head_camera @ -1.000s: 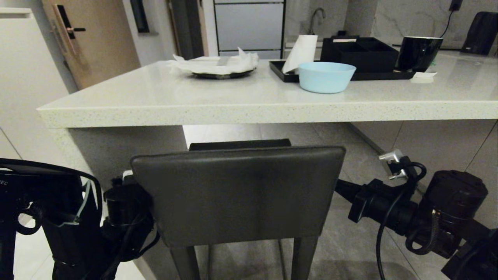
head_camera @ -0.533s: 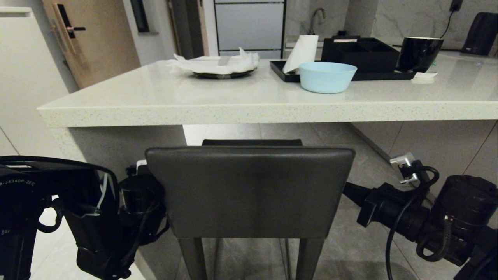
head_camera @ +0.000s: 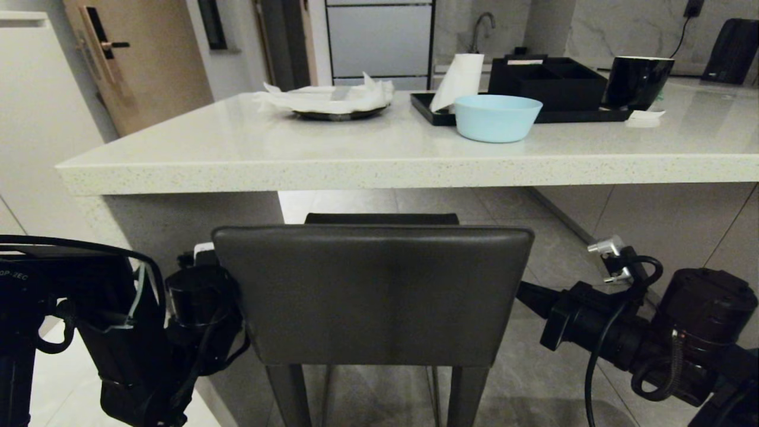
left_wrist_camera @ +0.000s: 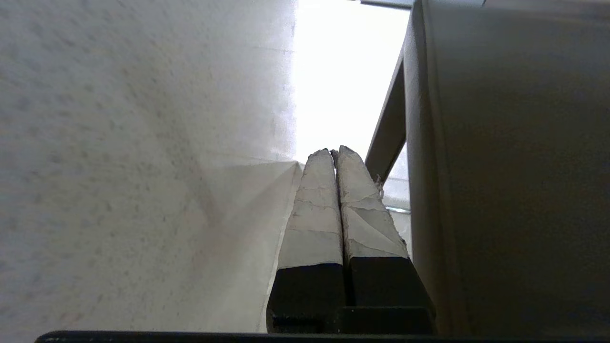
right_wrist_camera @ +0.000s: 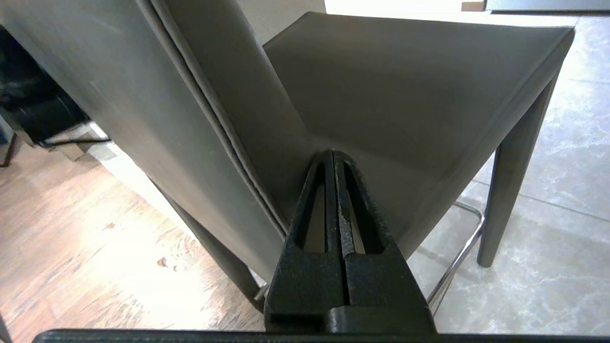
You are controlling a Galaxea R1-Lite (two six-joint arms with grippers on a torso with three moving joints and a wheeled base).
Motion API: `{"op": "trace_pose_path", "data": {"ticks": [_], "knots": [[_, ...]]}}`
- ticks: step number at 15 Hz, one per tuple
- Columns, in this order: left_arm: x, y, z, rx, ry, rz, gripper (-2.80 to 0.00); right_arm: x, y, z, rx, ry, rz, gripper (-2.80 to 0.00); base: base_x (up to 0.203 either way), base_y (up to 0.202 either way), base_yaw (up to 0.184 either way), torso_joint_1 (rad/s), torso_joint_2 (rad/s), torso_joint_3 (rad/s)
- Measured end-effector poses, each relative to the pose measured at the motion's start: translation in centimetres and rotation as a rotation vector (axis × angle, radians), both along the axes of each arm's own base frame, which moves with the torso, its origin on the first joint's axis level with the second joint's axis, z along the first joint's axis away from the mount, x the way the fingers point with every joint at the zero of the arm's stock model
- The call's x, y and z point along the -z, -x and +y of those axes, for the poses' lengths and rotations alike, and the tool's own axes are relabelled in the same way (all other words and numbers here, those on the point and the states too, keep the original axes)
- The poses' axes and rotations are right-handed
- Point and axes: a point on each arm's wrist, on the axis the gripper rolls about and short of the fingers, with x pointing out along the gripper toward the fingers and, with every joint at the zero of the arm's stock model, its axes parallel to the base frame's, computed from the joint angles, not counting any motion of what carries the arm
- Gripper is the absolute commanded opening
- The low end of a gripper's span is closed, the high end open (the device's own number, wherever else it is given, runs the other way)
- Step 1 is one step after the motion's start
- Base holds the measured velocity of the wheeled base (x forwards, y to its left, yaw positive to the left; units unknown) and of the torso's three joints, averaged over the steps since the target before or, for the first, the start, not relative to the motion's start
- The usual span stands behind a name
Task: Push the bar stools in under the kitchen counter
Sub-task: Pull the gray chair out from under the dining table
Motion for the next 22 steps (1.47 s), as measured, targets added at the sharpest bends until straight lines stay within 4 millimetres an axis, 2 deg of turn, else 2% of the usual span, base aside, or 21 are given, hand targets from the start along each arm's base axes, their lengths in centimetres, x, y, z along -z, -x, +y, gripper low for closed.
{"op": "trace_pose_path", "data": {"ticks": [6,8,10,12,15,19,22], "knots": [[-0.9,0.4,1.2,-0.031,0.007,-0.016,-2.8,0.0,-0.1,-0.1,0.011,0.001,0.0,-2.8,0.0,0.0,0.0,0.0,0.0,0.0],[-0.4,1.1,2.5,-0.048,0.001,0.02,-2.8,0.0,-0.3,-0.4,0.024,0.0,0.001,-2.8,0.0,0.0,0.0,0.0,0.0,0.0],[-0.1,2.5,3.5,-0.008,0.014,0.071,-2.8,0.0,-0.2,-0.7,0.036,0.004,0.001,-2.8,0.0,0.0,0.0,0.0,0.0,0.0],[-0.3,3.9,4.8,0.04,0.039,0.099,-2.8,-0.1,0.0,-1.0,0.049,0.004,-0.002,-2.8,0.0,0.0,0.0,0.0,0.0,0.0],[-0.9,4.6,6.6,0.034,0.055,0.092,-2.8,-0.4,-0.1,-1.8,0.087,0.0,-0.014,-2.8,0.0,0.0,0.0,0.0,0.0,0.0],[-2.2,6.5,7.1,0.167,0.073,0.077,-2.8,-1.1,0.1,-3.6,0.156,-0.006,-0.037,-2.8,0.0,0.0,0.0,0.0,0.0,0.0],[-2.4,7.5,7.1,0.199,0.079,0.082,-2.8,-0.6,1.4,-4.1,0.161,0.034,-0.032,-2.8,0.0,0.0,0.0,0.0,0.0,0.0]]}}
